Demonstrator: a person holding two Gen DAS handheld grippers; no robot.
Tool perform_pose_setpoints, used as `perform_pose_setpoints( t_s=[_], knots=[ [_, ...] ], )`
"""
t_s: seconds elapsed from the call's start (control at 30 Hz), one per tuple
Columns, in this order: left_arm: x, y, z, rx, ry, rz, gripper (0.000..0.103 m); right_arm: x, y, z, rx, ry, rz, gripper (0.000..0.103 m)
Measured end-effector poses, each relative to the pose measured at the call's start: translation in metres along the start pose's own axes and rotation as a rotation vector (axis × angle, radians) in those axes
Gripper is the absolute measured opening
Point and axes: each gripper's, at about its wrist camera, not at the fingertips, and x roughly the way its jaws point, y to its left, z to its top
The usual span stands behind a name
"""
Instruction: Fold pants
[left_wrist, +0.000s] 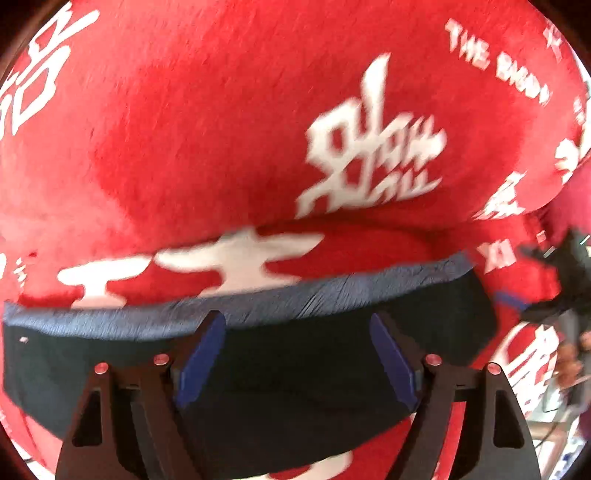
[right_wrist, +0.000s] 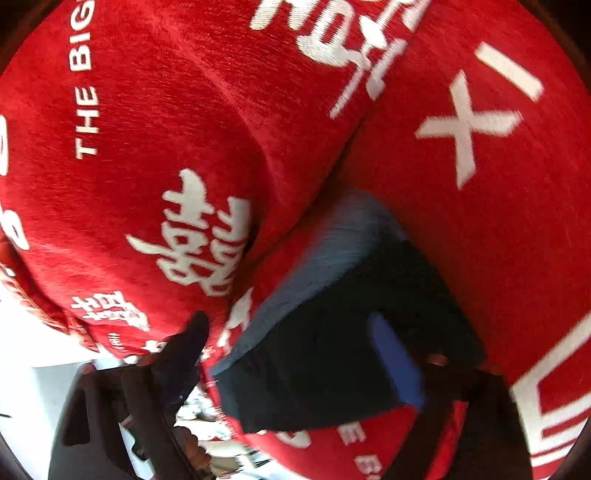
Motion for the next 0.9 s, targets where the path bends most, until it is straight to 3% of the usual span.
perform_pose_setpoints(
  t_s=[0.13, 0.2, 0.27, 0.33, 0.4, 0.43, 0.47, 0.53, 0.63, 0.73, 0.83, 0.9],
  knots=[
    [0.02, 0.013, -0.027, -0.009, 0.076, 0.063, 0.081, -0.012, 0.005, -0.016, -0.081, -0.022, -0.077, 0.091],
    [0.027, 0.018, -0.036, -0.014, 0.102, 0.085, 0.081, -0.02, -0.01, -0.036, -0.075, -0.028, -0.129, 0.084],
    [0.034, 0.021, -0.043, -0.029, 0.126, 0.093, 0.081, -0.022, -0.03, -0.051, -0.027, -0.014, -0.158, 0.062],
    [0.041, 0.024, -0.045, -0.034, 0.14, 0.102, 0.081, -0.017, -0.062, -0.061, 0.067, -0.004, -0.183, 0.056],
    [0.046, 0.024, -0.046, -0.024, 0.15, 0.118, 0.081, -0.013, -0.086, -0.061, 0.154, -0.041, -0.159, 0.043],
    [0.047, 0.024, -0.046, -0.019, 0.152, 0.123, 0.081, -0.011, -0.092, -0.059, 0.175, -0.053, -0.138, 0.014],
    [0.048, 0.024, -0.046, -0.012, 0.152, 0.127, 0.081, -0.01, -0.092, -0.057, 0.176, -0.058, -0.108, 0.006],
    [0.049, 0.024, -0.048, 0.002, 0.15, 0.135, 0.081, -0.016, -0.081, -0.057, 0.11, -0.082, -0.068, 0.006],
    [0.055, 0.026, -0.053, 0.004, 0.178, 0.153, 0.081, -0.02, -0.085, -0.063, 0.086, -0.039, -0.16, 0.008],
    [0.055, 0.03, -0.055, -0.018, 0.166, 0.155, 0.081, -0.019, -0.101, -0.07, 0.128, -0.008, -0.159, 0.022],
    [0.061, 0.033, -0.055, -0.022, 0.161, 0.157, 0.081, -0.014, -0.102, -0.077, 0.114, -0.022, -0.083, 0.058],
    [0.068, 0.037, -0.057, -0.03, 0.17, 0.156, 0.082, 0.0, -0.107, -0.073, 0.13, -0.027, -0.059, 0.059]
  ],
)
